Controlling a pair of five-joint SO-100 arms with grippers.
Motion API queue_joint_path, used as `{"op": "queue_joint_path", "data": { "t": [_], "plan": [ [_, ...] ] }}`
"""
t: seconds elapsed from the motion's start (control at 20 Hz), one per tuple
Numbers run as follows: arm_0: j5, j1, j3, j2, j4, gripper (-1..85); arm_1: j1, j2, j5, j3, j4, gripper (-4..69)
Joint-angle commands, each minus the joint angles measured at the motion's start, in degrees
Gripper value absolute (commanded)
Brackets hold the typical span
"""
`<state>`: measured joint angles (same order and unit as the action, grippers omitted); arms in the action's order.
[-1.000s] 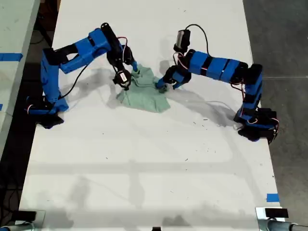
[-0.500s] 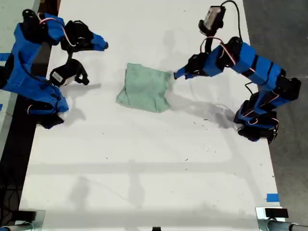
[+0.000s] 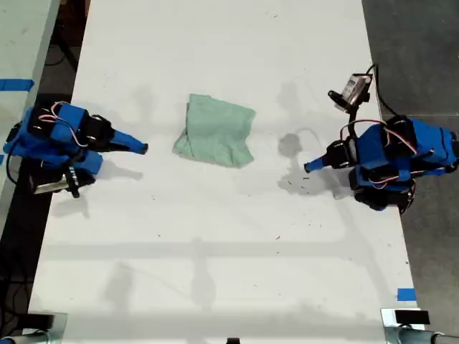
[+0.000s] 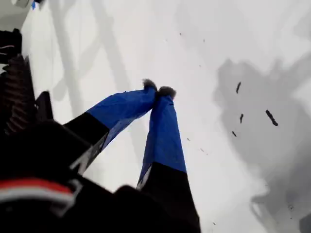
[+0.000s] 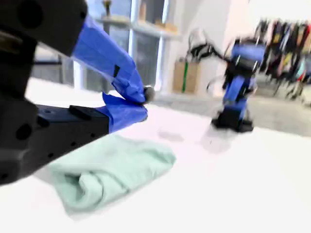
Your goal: Fold t shirt
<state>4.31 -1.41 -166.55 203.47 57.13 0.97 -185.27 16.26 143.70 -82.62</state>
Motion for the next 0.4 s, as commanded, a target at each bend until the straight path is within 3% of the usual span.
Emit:
{"op": "queue_joint_path", "data": {
  "t": [0.0,0.1,0.15,0.35],
  "plan": [
    [-1.5,1.9,-8.4,3.3,-1.4,0.1,-3.2,-14.5,-2.8,15.3,-0.1,0.8],
    [-1.7,0.9,-12.0,3.3,4.0,0.1,-2.9,-15.2,-2.2,22.8,0.0,0.8],
    [-1.2,0.4,-14.8,3.3,4.6,0.1,-2.4,-15.2,-3.7,25.8,-2.1,0.8],
    [-0.3,0.5,-17.9,3.3,2.6,0.1,-2.7,-15.2,-3.5,31.4,1.2,0.8]
  ]
}}
